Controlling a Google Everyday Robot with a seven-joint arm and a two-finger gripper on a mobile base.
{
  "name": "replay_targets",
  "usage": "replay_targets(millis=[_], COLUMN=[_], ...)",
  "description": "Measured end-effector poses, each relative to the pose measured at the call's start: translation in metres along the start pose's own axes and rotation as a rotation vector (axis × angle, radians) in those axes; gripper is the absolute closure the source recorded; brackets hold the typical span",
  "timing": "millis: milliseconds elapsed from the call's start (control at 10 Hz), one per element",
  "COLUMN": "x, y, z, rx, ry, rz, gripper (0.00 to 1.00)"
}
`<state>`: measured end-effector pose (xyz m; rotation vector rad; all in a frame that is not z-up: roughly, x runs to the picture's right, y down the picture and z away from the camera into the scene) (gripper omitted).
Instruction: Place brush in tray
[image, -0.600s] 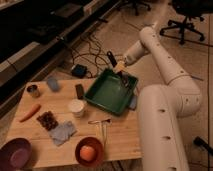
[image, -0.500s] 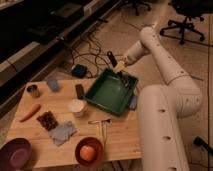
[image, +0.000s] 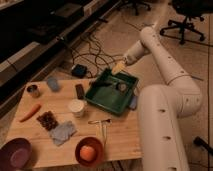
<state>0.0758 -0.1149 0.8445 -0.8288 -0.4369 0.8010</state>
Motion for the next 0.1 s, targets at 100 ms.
replay_targets(millis=[100], x=[0.0001], y=[0.0001], z=[0.0002], rx=[0.0], ry=[0.0], rz=[0.0], gripper=[0.47])
